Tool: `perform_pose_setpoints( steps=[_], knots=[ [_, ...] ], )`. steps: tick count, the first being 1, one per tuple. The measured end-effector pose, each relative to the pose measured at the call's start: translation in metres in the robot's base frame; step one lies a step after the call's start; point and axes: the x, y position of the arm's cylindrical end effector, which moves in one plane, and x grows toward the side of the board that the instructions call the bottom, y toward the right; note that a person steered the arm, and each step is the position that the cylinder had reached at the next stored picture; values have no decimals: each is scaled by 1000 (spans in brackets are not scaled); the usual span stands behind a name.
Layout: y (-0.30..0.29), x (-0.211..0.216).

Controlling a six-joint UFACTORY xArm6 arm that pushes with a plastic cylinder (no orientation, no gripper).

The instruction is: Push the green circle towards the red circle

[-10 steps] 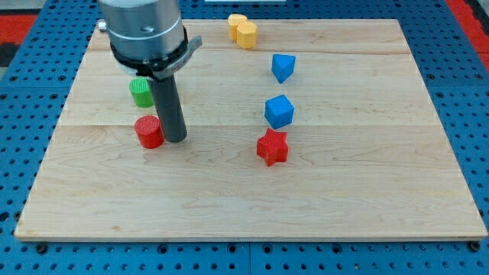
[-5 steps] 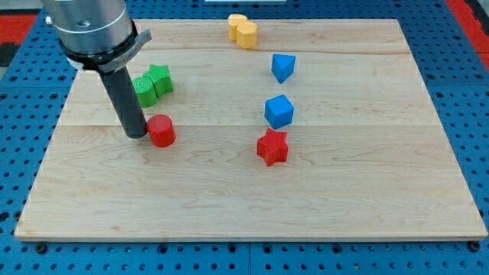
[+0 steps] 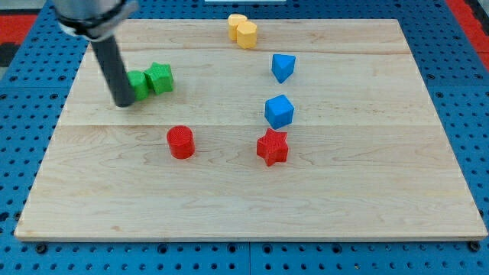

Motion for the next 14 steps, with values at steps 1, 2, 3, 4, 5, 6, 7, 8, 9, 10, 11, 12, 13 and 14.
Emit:
perform_pose_setpoints(
  steps=[1, 2, 3, 4, 5, 6, 7, 8, 9, 10, 11, 12, 13, 14],
  knots=[
    [-40, -24],
    [-4, -40],
    [11, -40],
    [12, -17],
    [21, 9],
    [15, 12],
    [-2, -2],
    [3, -2],
    [3, -2],
    [3, 5],
    [6, 13],
    [5, -13],
    [66, -9],
    [87, 1]
  ],
)
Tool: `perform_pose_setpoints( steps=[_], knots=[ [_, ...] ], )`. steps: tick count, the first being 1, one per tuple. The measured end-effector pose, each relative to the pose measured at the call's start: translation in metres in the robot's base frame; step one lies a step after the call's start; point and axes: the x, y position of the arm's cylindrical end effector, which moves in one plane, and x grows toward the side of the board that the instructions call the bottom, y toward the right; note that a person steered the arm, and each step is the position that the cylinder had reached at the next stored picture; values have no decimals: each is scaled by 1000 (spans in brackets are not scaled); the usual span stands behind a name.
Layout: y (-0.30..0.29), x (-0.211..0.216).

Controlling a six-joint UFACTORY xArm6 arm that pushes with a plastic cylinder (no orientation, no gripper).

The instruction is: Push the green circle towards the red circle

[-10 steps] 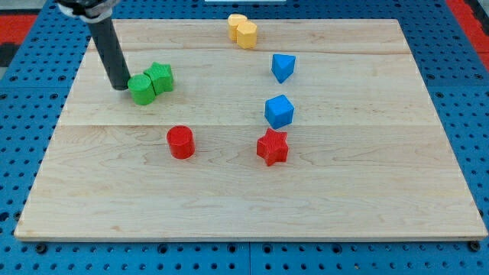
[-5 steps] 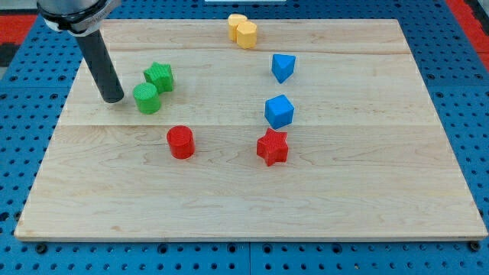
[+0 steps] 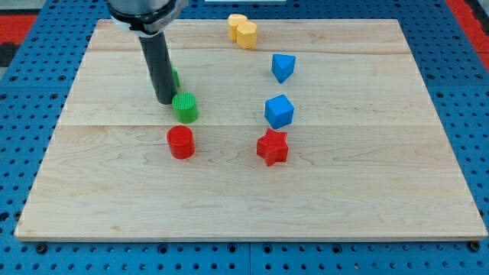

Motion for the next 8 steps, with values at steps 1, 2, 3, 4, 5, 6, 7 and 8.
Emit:
perform_pose_setpoints(
  steps=[1, 2, 3, 4, 5, 6, 7, 8],
  knots=[
    [15, 3],
    [54, -3],
    [63, -3],
    [94, 3],
    [134, 6],
    [132, 22],
    [106, 28],
    [77, 29]
  ],
)
